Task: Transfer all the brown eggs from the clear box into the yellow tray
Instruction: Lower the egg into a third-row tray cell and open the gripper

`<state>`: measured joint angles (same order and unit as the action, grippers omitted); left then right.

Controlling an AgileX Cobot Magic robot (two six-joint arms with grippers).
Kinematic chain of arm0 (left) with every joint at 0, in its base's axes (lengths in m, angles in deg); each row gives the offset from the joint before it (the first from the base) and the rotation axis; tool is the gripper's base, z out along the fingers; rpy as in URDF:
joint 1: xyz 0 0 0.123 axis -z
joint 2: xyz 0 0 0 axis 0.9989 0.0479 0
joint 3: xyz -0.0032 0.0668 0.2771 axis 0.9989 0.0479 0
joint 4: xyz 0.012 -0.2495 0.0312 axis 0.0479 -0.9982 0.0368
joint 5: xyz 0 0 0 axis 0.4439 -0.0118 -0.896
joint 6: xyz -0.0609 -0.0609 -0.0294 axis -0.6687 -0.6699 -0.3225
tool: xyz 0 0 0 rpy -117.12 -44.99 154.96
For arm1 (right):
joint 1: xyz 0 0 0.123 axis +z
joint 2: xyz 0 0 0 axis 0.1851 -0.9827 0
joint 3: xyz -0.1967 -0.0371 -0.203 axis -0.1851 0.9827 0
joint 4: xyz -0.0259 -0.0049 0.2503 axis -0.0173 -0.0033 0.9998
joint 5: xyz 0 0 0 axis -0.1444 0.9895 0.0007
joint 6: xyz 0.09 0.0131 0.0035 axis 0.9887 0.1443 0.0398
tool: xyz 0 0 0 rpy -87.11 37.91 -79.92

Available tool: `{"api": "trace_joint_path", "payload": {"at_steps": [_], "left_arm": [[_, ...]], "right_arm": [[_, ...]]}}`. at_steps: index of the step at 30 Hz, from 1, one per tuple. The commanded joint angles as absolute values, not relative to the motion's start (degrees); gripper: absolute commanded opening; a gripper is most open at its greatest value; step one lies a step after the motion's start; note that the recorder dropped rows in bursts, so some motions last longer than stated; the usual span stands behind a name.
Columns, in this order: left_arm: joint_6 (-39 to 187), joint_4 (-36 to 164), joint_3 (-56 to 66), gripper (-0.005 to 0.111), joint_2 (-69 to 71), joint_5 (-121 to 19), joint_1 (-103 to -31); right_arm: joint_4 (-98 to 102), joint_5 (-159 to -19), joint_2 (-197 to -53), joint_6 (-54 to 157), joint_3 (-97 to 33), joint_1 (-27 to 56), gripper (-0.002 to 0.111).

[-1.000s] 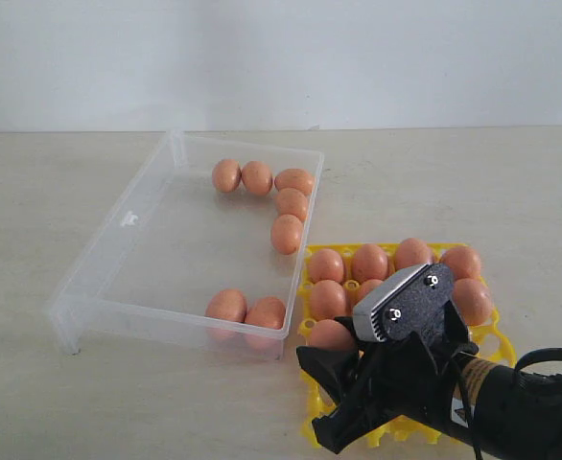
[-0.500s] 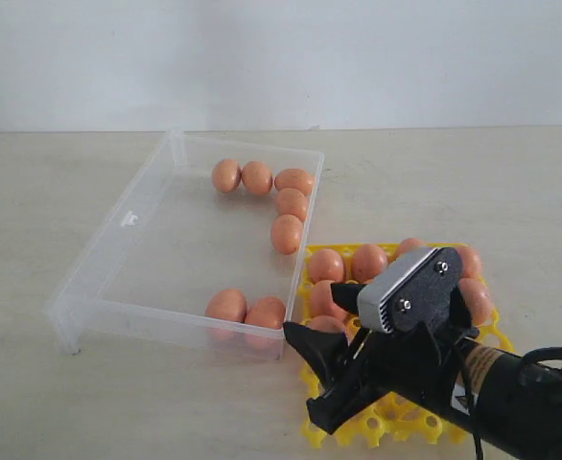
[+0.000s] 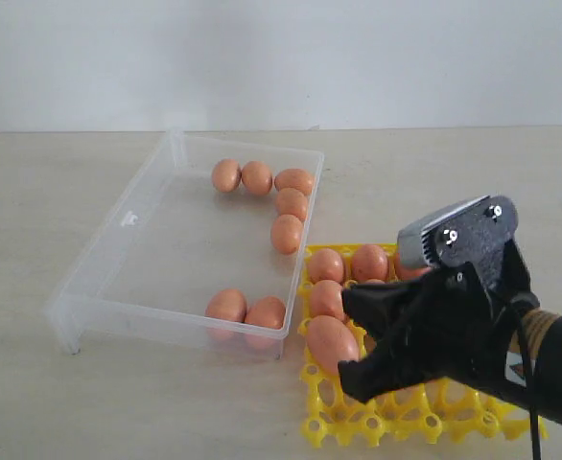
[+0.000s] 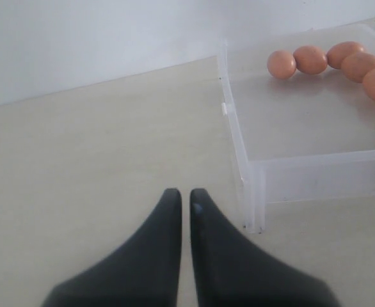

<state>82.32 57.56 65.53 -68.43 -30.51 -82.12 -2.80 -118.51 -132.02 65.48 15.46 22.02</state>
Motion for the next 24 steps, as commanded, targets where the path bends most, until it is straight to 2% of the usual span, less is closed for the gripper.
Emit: {"api": "trace_joint_path", "payload": {"at_steps": [1,8,18,24], "left_arm": [[81.7,57.5,65.8,0.004,-68.6,-30.7,-82.3],[81.7,57.5,65.8,0.004,-68.6,-30.7,-82.3],[81.7,57.5,65.8,0.004,-68.6,-30.7,-82.3],[81.7,57.5,65.8,0.004,-68.6,-30.7,-82.3]], "right_arm": [[-8.7,-107.3,-131.0,68.4,15.5,21.9,0.000],[-10.6,-105.8,-131.0,71.4,15.5,21.9,0.000],[-11.3,-110.5,-131.3,70.5,15.5,21.9,0.000],[-13.8,-117.1,-137.4,70.5,15.5,21.9,0.000]]}}
